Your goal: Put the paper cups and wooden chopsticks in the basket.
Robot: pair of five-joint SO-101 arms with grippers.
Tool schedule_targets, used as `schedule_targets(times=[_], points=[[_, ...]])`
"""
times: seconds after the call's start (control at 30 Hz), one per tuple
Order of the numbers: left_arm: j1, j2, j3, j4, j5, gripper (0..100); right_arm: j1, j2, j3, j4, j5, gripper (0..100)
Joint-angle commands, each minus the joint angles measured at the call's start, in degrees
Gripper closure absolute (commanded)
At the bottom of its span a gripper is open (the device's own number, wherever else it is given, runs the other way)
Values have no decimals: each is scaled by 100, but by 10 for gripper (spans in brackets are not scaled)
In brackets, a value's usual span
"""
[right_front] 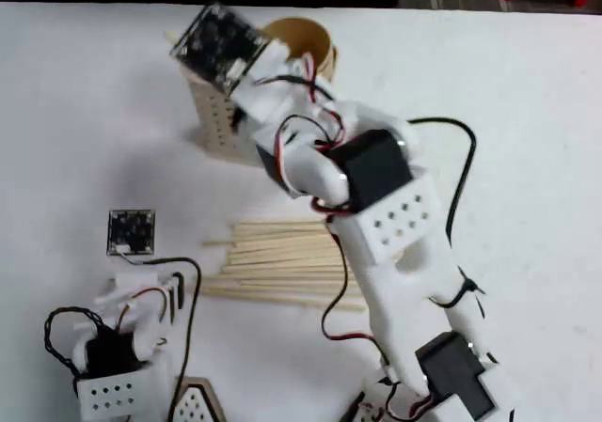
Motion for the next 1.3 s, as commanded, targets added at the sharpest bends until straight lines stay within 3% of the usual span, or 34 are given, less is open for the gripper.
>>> schedule_targets(times=[0.0, 0.23, 0.4, 0.53, 0.93, 1.13, 1.27], points=[[84, -57, -26, 44, 70, 819, -66, 127, -914, -646, -325, 978], [84, -57, -26, 44, 70, 819, -66, 1007, -1653, -2826, -1099, 978], [84, -57, -26, 44, 70, 819, -110, 1631, -1714, -4224, -1187, 979], [84, -57, -26, 44, 70, 819, -92, 2220, -1697, -4725, -1196, 979], [84, -57, -26, 44, 70, 819, 127, 3327, -1688, -4567, -1196, 976], [84, -57, -26, 44, 70, 819, -4, 3292, -1758, -3837, -1196, 812], [84, -57, -26, 44, 70, 819, -48, 2923, -1767, -3284, -1196, 791]])
